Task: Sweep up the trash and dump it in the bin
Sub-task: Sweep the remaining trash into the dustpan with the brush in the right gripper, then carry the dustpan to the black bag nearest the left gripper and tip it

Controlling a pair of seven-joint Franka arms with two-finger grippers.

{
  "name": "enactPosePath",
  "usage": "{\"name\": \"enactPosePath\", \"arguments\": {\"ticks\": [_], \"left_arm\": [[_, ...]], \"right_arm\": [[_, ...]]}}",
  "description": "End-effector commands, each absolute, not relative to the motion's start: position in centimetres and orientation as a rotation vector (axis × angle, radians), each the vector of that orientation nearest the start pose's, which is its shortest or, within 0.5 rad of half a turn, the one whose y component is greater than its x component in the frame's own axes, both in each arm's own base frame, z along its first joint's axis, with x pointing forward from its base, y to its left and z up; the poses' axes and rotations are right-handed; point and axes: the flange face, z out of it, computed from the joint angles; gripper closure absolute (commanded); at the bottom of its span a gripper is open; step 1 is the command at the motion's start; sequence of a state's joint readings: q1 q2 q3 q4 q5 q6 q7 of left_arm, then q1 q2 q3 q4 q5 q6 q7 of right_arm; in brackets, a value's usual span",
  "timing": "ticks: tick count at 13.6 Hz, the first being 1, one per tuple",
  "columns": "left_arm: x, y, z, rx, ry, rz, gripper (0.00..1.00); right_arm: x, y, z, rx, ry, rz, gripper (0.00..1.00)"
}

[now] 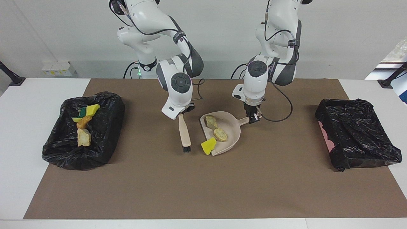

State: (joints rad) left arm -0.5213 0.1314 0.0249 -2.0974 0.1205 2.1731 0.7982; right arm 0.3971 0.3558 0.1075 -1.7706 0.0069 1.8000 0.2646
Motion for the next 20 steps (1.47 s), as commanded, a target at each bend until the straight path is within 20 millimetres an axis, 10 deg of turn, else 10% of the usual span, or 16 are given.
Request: {"name": "enactPosePath", "arguments": {"ticks": [1,7,12,18,20], "left_arm": [[48.9,-26.1,35.5,-2.368,1.912,0.101,1.00],[48.8,-26.1,35.5,-2.363,1.916,0.102,1.00],[49.9,-25.7,36.2,-2.357,1.921,0.075,1.00],[53.1,-22.2,39.4,-2.356,1.901,-0.008,1.00],[54.8,-18.2,41.4,-2.341,1.903,-0.045,1.00]], "right_arm": [[51.4,32.6,33.8,-3.135,-0.541,0.488,1.00],[49.5,35.5,34.6,-2.909,-0.694,0.534,1.00],[52.1,30.2,37.2,-2.938,-0.580,0.543,1.00],[49.3,30.5,39.1,-3.028,-0.365,0.633,1.00],[47.3,32.1,39.2,-3.052,-0.316,0.640,1.00]]}}
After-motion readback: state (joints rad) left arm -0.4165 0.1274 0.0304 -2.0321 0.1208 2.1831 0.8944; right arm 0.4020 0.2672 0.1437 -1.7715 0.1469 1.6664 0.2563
